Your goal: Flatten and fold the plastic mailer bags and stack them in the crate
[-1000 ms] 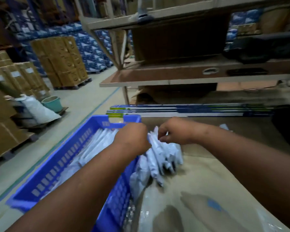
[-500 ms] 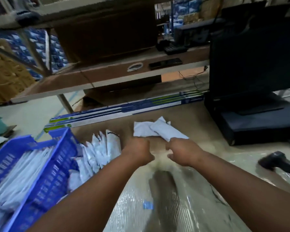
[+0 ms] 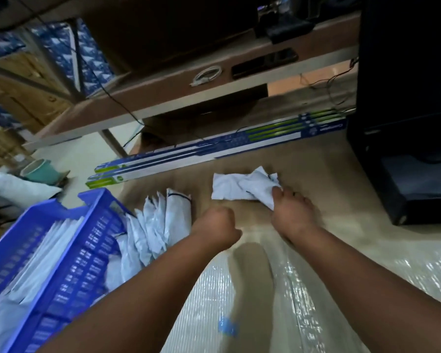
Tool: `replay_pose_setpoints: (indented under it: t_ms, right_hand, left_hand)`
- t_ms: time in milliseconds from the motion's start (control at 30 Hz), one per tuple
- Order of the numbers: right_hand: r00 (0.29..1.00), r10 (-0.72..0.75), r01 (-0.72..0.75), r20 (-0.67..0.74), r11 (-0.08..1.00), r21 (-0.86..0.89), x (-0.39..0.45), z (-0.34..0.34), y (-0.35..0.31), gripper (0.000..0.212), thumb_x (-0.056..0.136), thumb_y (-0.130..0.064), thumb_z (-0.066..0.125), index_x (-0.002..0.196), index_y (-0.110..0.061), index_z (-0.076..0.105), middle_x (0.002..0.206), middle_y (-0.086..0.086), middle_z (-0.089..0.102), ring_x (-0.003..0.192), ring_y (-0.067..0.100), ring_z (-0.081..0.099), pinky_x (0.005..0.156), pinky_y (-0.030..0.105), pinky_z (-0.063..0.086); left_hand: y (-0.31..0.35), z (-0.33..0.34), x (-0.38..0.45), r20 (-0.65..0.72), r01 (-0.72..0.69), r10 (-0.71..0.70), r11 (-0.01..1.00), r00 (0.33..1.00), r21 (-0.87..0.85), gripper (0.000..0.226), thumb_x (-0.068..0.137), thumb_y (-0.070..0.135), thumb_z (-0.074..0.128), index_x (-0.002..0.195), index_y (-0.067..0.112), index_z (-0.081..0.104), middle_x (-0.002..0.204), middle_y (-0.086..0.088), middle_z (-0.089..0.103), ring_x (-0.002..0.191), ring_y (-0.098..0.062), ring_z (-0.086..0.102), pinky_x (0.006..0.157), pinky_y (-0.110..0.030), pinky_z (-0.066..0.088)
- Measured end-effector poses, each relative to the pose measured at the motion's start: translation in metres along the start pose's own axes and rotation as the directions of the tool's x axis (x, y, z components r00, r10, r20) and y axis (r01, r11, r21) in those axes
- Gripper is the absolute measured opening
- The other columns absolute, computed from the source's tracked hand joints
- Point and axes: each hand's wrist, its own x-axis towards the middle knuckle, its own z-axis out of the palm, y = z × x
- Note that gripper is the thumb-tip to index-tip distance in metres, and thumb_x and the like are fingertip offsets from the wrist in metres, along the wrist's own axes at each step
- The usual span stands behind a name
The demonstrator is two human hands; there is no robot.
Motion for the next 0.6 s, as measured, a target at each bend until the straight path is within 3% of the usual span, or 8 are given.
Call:
replay_pose_setpoints:
  t_ms: [167,267,433,600]
  right_hand:
    - [0.996,-0.082,0.089,-0.034,0.92,0.381,-0.029,-0.023,-0.007,0.042,0.085,-0.023,0.061,0.127,-0.022,0.054,0.101,0.009,0.069,0.089,0.038,0.064,0.066,0.038,0.046]
    - [0.982,-0.189,0.154,-0.001,0.796,0.586,-0.073,-0.034,-0.019,0.031,0.083,-0.033,0.062,0.114,-0.031,0.062,0.104,-0.003,0.069,0.095,0.025,0.066,0.077,0.04,0.053]
    - [0.926,-0.334,0.061,0.177,0.594,0.802,-0.143,-0.053,-0.046,0.035,0.084,-0.021,0.073,0.113,-0.039,0.068,0.106,-0.016,0.072,0.097,0.003,0.066,0.084,0.027,0.054]
    - [0.808,-0.455,-0.129,0.374,0.483,0.866,-0.194,-0.048,-0.079,0.024,0.09,-0.019,0.079,0.11,-0.03,0.075,0.107,-0.003,0.077,0.096,0.01,0.071,0.086,0.029,0.056]
  left_hand:
    - [-0.029,-0.003,-0.042,-0.145,0.059,-0.071,0.994,0.987,-0.089,0.019,0.087,0.044,0.07,0.098,0.028,0.071,0.091,0.011,0.07,0.09,-0.014,0.067,0.079,-0.033,0.06]
    - [-0.049,-0.007,-0.081,-0.303,0.062,-0.144,0.963,0.942,-0.263,0.025,0.089,0.042,0.074,0.11,0.029,0.07,0.097,0.014,0.072,0.088,-0.009,0.068,0.079,-0.031,0.058]
    - [-0.089,0.003,-0.148,-0.435,0.045,-0.221,0.925,0.873,-0.378,0.043,0.087,0.043,0.079,0.123,0.026,0.064,0.117,0.007,0.064,0.099,-0.016,0.065,0.092,-0.038,0.056]
    - [-0.126,0.026,-0.199,-0.487,-0.111,-0.095,0.92,0.869,-0.377,0.027,0.089,0.046,0.079,0.104,0.026,0.068,0.103,0.011,0.059,0.098,-0.011,0.06,0.091,-0.04,0.053]
